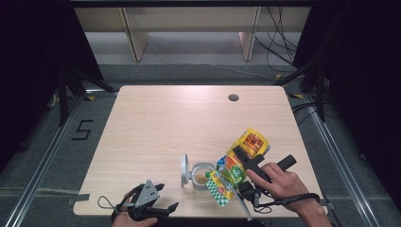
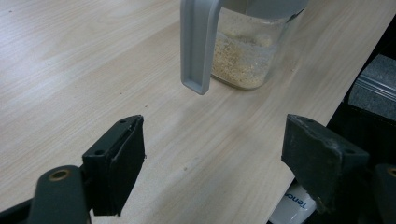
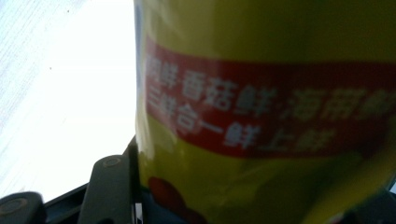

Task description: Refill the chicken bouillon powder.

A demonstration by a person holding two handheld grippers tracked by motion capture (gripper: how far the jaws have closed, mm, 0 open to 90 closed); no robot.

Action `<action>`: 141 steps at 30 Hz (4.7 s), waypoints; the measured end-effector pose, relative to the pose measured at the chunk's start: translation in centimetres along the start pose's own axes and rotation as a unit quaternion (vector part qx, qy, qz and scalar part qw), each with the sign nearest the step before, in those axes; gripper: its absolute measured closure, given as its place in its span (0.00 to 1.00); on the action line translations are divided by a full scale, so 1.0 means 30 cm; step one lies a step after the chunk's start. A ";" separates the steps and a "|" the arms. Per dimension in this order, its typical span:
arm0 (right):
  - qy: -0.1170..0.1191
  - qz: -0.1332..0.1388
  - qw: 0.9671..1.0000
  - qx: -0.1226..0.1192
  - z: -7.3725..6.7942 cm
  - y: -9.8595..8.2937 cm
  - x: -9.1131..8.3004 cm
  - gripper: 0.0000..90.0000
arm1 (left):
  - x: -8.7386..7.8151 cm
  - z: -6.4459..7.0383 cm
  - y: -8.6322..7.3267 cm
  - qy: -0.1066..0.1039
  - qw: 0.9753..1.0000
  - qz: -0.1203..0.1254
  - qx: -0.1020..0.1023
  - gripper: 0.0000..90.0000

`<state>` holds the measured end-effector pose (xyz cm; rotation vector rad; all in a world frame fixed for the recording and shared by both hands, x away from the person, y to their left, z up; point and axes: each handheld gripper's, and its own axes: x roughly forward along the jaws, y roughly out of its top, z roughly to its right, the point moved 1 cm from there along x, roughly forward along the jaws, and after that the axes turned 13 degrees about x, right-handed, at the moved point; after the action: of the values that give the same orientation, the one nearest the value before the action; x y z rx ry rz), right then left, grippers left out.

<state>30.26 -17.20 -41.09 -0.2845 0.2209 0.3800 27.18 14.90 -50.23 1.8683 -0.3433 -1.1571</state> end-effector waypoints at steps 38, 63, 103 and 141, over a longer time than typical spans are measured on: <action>-0.003 -0.002 1.000 0.002 0.000 0.001 -0.001 0.48 | -0.004 0.002 0.000 0.001 1.000 -0.014 0.000 0.23; -0.005 0.001 1.000 0.003 -0.004 0.009 -0.001 0.48 | 0.000 0.006 0.000 -0.003 1.000 -0.004 -0.012 0.23; 0.001 -0.002 1.000 0.003 -0.002 -0.001 -0.002 0.49 | -0.002 0.005 0.000 -0.001 1.000 -0.006 -0.008 0.23; 0.000 -0.003 1.000 -0.006 -0.002 -0.004 -0.001 0.49 | 0.000 0.005 0.000 -0.005 1.000 -0.009 -0.009 0.23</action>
<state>30.26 -17.33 -41.10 -0.2962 0.2170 0.3748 27.05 14.81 -50.26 1.8540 -0.3227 -1.1782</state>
